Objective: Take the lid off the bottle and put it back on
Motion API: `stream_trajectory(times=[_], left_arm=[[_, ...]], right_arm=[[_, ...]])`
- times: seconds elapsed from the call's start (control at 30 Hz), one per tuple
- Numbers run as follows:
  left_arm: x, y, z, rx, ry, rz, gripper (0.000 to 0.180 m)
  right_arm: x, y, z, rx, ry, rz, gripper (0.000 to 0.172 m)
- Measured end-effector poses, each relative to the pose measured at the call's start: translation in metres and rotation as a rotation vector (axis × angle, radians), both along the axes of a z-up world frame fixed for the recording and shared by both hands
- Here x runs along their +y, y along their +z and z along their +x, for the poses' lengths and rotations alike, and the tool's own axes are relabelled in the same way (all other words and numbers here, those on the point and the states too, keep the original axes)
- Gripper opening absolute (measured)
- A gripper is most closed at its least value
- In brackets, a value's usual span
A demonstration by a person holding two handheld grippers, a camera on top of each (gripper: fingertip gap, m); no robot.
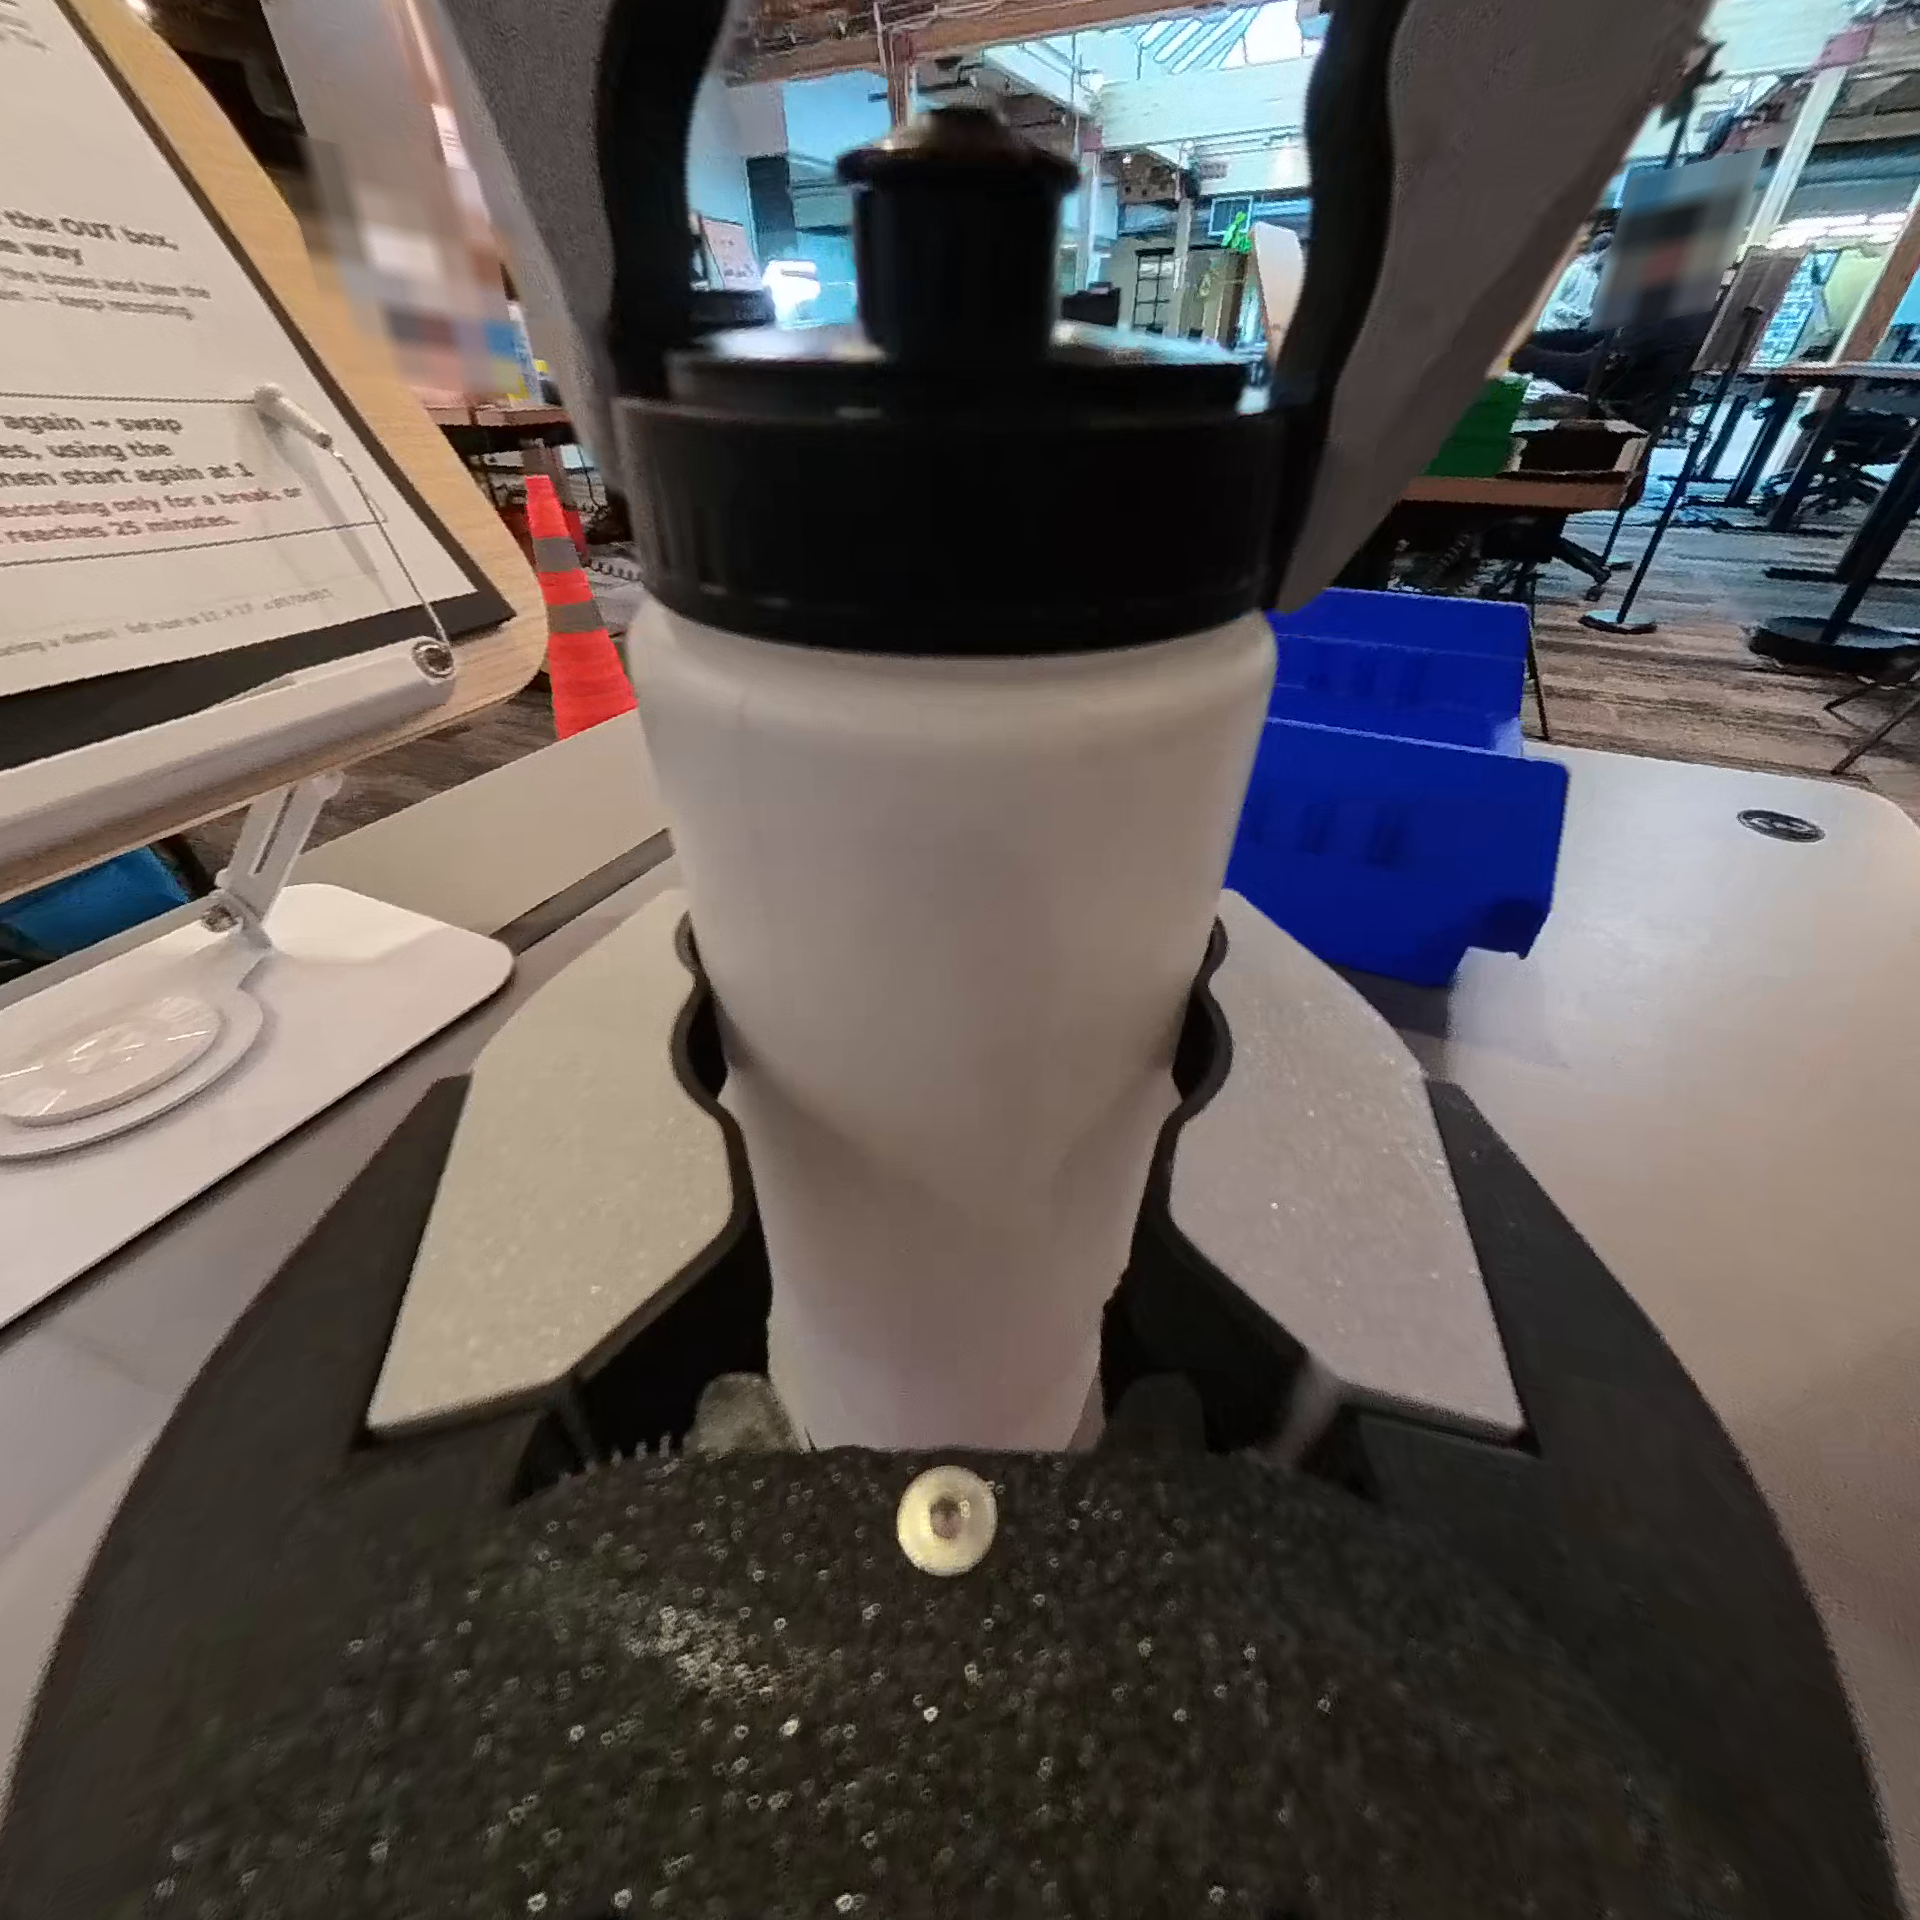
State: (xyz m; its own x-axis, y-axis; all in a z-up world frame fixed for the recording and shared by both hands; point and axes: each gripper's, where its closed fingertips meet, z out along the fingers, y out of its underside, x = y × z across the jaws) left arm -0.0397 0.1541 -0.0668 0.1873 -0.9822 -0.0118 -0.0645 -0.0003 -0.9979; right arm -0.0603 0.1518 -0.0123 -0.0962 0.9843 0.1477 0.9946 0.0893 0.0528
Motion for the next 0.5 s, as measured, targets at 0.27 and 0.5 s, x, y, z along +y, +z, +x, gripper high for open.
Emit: stream_trajectory(times=[0.27,0.5], left_arm=[[-0.003,0.000,0.000,-0.015,-0.007,-0.027,0.086],[0.000,0.000,0.001,-0.015,0.040,-0.025,0.086]], right_arm=[[-0.004,0.009,-0.007,0.069,-0.066,-0.019,0.082],[0.007,0.039,-0.022,0.387,-0.737,0.048,0.078]])
